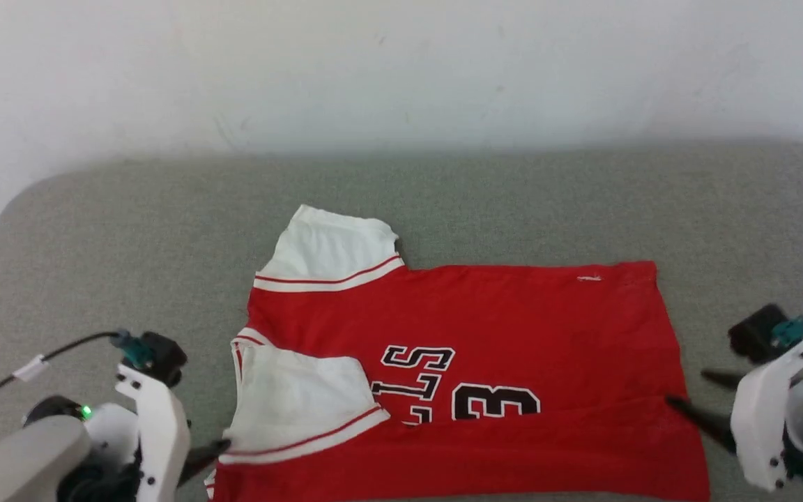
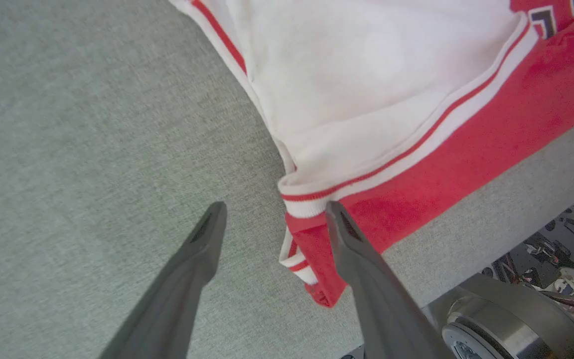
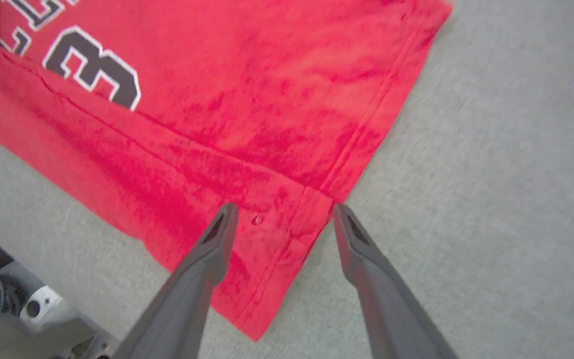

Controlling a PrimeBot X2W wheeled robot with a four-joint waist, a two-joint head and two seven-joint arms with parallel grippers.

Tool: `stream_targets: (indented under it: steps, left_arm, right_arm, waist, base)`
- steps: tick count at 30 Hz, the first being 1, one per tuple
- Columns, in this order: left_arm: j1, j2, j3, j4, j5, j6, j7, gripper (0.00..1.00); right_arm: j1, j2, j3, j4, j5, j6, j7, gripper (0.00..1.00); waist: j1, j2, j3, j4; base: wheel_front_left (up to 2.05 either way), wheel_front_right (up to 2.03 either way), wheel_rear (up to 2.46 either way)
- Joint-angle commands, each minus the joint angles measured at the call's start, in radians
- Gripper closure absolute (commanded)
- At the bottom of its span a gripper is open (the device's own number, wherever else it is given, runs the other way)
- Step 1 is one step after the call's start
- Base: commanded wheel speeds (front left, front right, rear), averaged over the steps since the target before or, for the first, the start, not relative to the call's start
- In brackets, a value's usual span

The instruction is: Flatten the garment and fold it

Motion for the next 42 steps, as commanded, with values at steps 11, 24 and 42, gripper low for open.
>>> stream_targets:
  steps: [11,24,42]
  left_arm:
    - [-0.189,0.041,0.119,-0.071,0.171,0.108,-0.166,0.00]
    - [-0.499,-0.119,0.169,0.191,0.188,0.077,-0.033,0.00]
    - [-0.753,-0.135,0.085,0.379,0.153,0.039,0.520,0.00]
  right_arm:
    - [0.129,0.176,-0.440,-0.044,-0.279,-0.001,-0.372,0.00]
    - [0.339,0.580,-0.828,-0.419,-0.609,-0.001,-0.461,0.00]
    - [0.259,0.656,-0.762,-0.419,-0.676,-0.001,-0.493,0.00]
  waist:
    - [0.0000,0.0000,0.028,-0.037]
    - [0.0000,0.0000,0.225,-0.151]
    - [0.0000,0.0000,0.451,-0.298]
  base:
    - [0.00,0.00,0.00]
    - [0.00,0.00,0.00]
    - [0.00,0.00,0.00]
